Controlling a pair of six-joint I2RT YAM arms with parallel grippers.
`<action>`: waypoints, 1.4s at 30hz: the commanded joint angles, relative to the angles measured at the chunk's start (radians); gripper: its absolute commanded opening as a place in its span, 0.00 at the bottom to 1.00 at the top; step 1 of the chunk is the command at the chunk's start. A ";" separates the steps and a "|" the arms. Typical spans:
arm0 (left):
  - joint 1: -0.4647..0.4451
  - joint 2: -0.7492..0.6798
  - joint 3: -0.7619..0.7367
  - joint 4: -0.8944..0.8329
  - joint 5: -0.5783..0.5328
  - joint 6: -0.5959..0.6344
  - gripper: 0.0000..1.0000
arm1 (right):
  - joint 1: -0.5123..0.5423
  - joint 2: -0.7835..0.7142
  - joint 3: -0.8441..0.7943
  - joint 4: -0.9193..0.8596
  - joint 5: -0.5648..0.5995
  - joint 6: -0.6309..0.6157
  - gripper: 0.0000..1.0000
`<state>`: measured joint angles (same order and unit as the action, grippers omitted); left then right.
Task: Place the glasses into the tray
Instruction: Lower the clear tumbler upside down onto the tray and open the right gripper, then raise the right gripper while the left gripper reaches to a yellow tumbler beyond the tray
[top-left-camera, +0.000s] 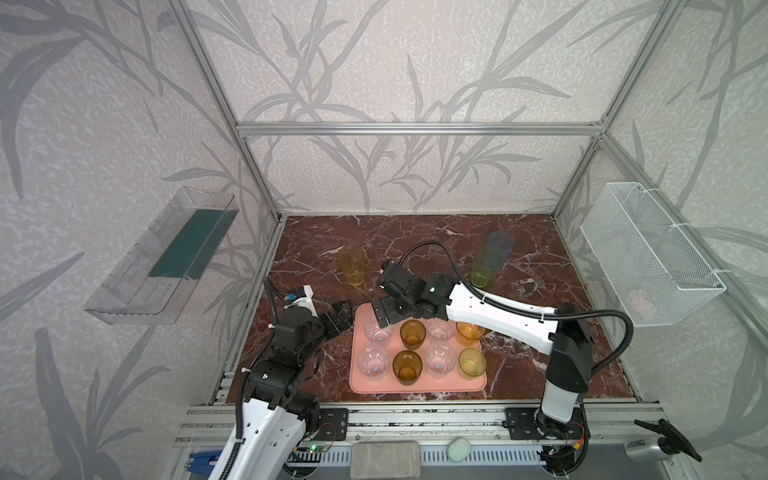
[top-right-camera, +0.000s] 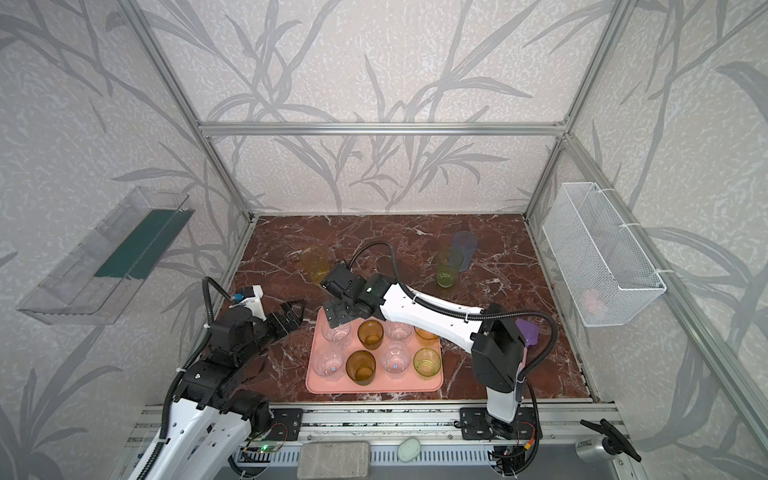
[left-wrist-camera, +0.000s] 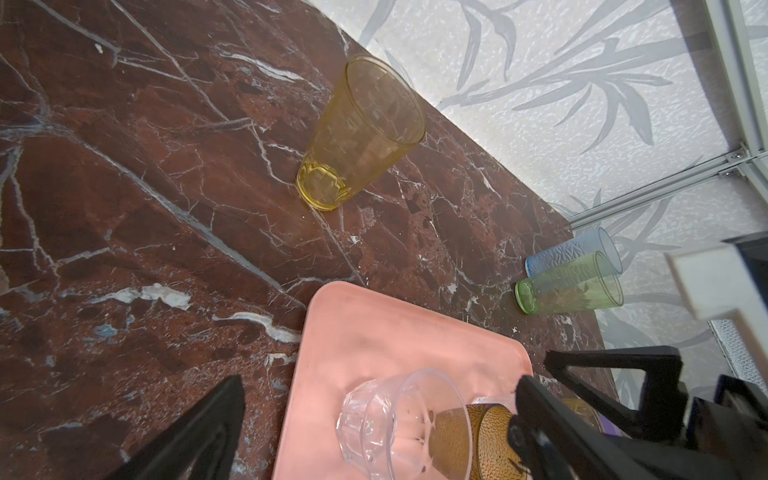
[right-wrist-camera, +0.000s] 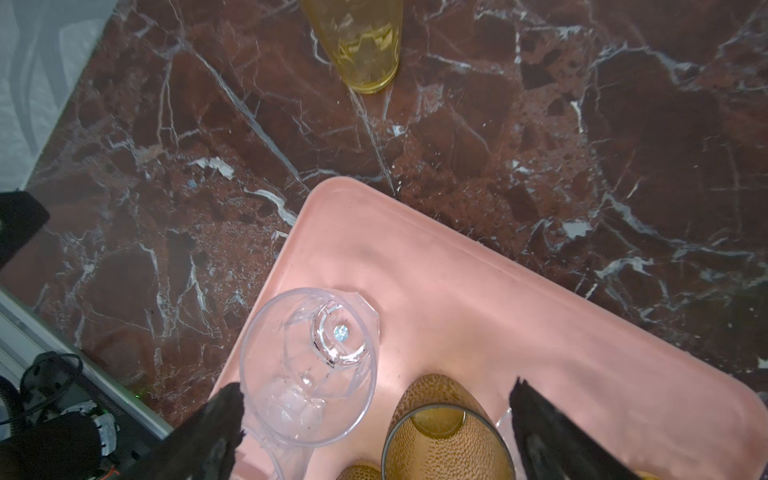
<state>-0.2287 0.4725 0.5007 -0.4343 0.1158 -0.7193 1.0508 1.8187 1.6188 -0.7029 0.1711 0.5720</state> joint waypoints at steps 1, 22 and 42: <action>0.005 0.000 0.000 0.055 -0.023 -0.003 0.99 | -0.019 -0.038 0.005 0.009 0.024 0.029 0.99; 0.006 0.316 0.188 0.128 -0.165 0.119 0.99 | -0.108 -0.235 -0.159 0.124 -0.117 -0.028 0.99; 0.006 0.776 0.531 0.086 -0.110 0.180 0.99 | -0.134 -0.588 -0.491 0.209 -0.095 -0.090 0.99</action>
<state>-0.2268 1.2152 0.9840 -0.3374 -0.0174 -0.5518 0.9249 1.2602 1.1469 -0.5182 0.0696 0.4999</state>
